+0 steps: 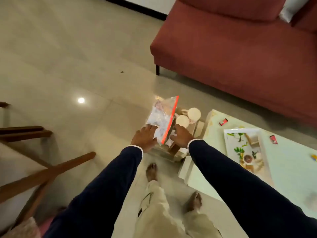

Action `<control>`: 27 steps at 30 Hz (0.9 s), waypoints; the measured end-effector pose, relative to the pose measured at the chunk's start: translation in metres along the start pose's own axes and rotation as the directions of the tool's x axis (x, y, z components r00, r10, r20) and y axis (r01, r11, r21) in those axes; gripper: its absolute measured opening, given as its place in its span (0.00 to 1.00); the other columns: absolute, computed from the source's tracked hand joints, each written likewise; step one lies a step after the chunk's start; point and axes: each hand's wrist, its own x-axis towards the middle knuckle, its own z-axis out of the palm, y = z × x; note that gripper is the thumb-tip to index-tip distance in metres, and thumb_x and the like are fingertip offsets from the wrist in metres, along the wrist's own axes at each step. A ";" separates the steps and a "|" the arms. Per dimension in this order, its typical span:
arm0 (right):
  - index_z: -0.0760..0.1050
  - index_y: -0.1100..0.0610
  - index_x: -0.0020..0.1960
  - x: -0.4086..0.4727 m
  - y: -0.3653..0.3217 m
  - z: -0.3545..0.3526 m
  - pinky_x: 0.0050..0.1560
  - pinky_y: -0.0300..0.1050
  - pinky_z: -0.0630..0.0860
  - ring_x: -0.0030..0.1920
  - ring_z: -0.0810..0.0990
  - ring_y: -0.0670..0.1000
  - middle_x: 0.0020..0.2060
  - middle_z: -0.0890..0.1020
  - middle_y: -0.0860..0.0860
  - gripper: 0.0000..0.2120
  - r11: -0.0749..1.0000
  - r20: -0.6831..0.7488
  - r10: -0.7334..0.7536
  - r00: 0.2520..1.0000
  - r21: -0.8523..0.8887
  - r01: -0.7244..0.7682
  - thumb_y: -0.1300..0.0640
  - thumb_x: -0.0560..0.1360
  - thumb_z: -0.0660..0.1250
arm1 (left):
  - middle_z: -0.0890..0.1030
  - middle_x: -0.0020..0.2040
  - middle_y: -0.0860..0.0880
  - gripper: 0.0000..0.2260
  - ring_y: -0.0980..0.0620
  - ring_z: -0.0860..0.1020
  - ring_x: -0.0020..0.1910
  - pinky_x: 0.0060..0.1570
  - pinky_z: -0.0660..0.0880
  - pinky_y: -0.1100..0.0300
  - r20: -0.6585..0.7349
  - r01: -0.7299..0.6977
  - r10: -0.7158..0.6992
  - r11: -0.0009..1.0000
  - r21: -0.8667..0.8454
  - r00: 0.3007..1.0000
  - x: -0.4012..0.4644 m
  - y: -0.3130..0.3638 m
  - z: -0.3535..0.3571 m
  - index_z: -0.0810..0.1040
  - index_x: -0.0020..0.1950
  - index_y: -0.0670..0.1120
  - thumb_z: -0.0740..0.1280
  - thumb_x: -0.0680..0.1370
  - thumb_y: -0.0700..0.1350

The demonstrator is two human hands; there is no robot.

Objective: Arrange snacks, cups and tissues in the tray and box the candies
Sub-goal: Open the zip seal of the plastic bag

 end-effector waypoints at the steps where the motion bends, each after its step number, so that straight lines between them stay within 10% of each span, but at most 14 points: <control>1: 0.72 0.61 0.66 0.014 0.001 0.009 0.57 0.51 0.76 0.58 0.79 0.59 0.61 0.80 0.59 0.19 0.995 -0.011 0.044 0.999 0.095 -0.043 0.57 0.78 0.67 | 0.65 0.78 0.47 0.26 0.42 0.69 0.73 0.66 0.70 0.45 0.051 0.000 0.002 1.000 -0.028 0.999 0.010 -0.005 0.004 0.60 0.79 0.51 0.61 0.81 0.47; 6: 0.68 0.59 0.72 0.062 0.006 0.042 0.51 0.42 0.72 0.59 0.81 0.59 0.62 0.81 0.57 0.24 0.904 -0.041 0.254 0.966 0.366 -0.222 0.60 0.77 0.68 | 0.62 0.80 0.48 0.33 0.43 0.64 0.76 0.68 0.69 0.43 0.183 -0.032 0.035 0.999 -0.024 0.982 0.045 -0.028 0.035 0.55 0.82 0.50 0.64 0.78 0.44; 16: 0.78 0.63 0.60 0.096 0.024 0.061 0.57 0.59 0.81 0.52 0.84 0.60 0.53 0.84 0.59 0.14 0.712 0.023 0.429 0.903 0.607 -0.353 0.59 0.77 0.71 | 0.66 0.77 0.49 0.33 0.44 0.67 0.74 0.67 0.70 0.45 0.102 -0.102 0.098 0.994 0.034 0.990 0.066 -0.040 0.048 0.59 0.80 0.51 0.68 0.77 0.49; 23: 0.76 0.66 0.48 0.078 -0.032 0.021 0.33 0.39 0.82 0.33 0.85 0.50 0.41 0.83 0.61 0.04 0.573 0.101 0.290 0.952 0.778 -0.257 0.68 0.76 0.71 | 0.82 0.60 0.51 0.12 0.47 0.81 0.57 0.57 0.70 0.49 -0.222 -0.156 0.139 0.986 -0.060 0.965 0.044 -0.048 0.007 0.78 0.63 0.49 0.64 0.81 0.48; 27: 0.76 0.70 0.56 0.068 -0.078 -0.014 0.39 0.42 0.84 0.39 0.84 0.55 0.44 0.83 0.63 0.12 0.620 0.074 0.169 0.983 0.767 -0.165 0.65 0.76 0.72 | 0.85 0.50 0.52 0.07 0.46 0.83 0.48 0.49 0.73 0.48 -0.479 -0.144 0.042 0.974 -0.177 0.877 0.027 -0.053 -0.027 0.81 0.54 0.47 0.64 0.81 0.45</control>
